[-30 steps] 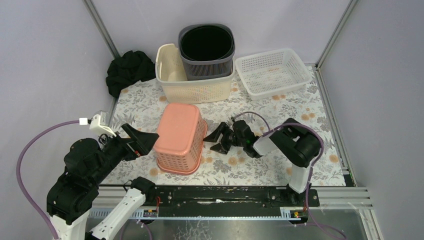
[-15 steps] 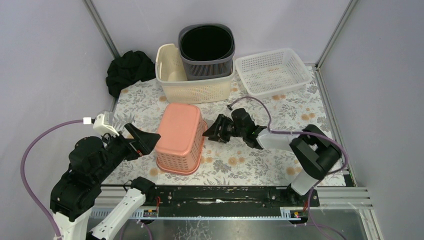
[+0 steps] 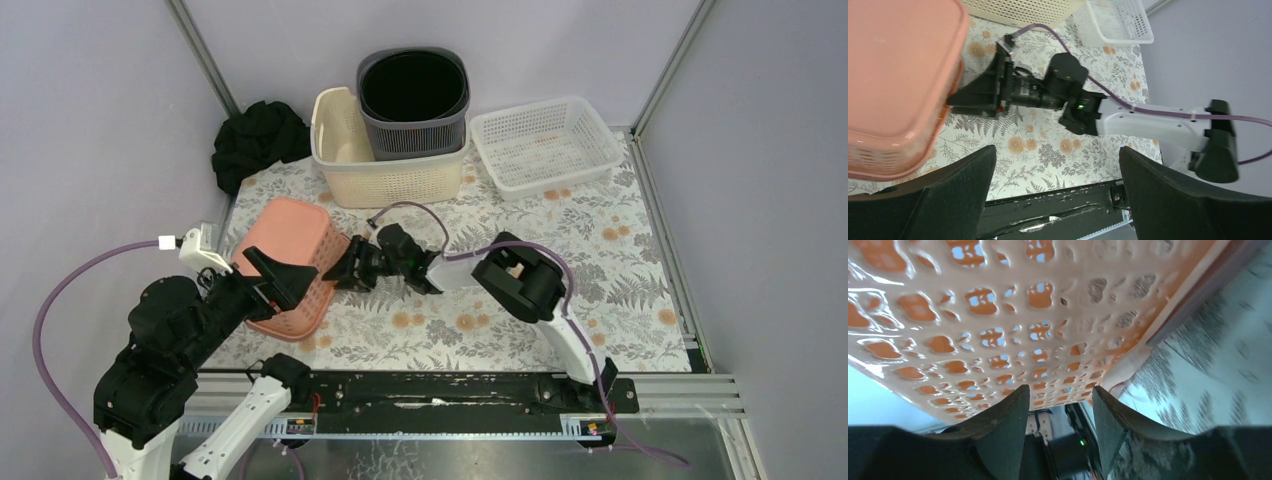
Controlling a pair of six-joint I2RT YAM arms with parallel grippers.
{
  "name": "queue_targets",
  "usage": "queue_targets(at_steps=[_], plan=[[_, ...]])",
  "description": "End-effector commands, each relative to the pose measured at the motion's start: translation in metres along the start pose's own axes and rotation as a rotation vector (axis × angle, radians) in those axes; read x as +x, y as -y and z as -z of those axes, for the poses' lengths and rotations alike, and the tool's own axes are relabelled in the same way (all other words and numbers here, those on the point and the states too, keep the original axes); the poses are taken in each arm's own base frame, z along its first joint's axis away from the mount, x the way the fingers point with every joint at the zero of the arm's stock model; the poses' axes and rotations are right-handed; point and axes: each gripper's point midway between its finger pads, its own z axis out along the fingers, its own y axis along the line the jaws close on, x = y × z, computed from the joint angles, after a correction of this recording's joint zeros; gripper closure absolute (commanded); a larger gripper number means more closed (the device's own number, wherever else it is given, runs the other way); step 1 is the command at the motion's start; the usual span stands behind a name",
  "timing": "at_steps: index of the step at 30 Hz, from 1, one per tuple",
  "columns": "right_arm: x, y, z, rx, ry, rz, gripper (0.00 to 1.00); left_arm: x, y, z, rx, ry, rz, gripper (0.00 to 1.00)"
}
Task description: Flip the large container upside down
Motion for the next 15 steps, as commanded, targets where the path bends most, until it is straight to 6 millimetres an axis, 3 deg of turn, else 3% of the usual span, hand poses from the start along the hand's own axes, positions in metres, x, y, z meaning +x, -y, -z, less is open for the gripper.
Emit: queue_targets(at_steps=[1, 5, 9, 12, 15], plan=[[0.000, -0.050, -0.029, -0.197, -0.019, -0.037, 0.44, -0.010, 0.005, 0.010, 0.023, 0.045, -0.019, 0.00], [0.008, -0.054, -0.055, -0.246, -0.047, -0.036, 0.42, -0.011, 0.004, 0.010, 0.018, 0.047, -0.021, 0.00], [0.006, -0.056, -0.066, -0.294, -0.066, -0.019, 0.38, -0.011, 0.004, 0.011, 0.016, 0.044, -0.025, 0.00], [0.005, -0.066, -0.056, -0.330, -0.082, 0.017, 0.35, -0.012, 0.005, 0.013, 0.014, 0.049, -0.025, 0.00], [0.003, -0.070, -0.033, -0.333, -0.073, 0.050, 0.30, -0.014, 0.005, 0.015, 0.016, 0.055, -0.024, 0.00]])
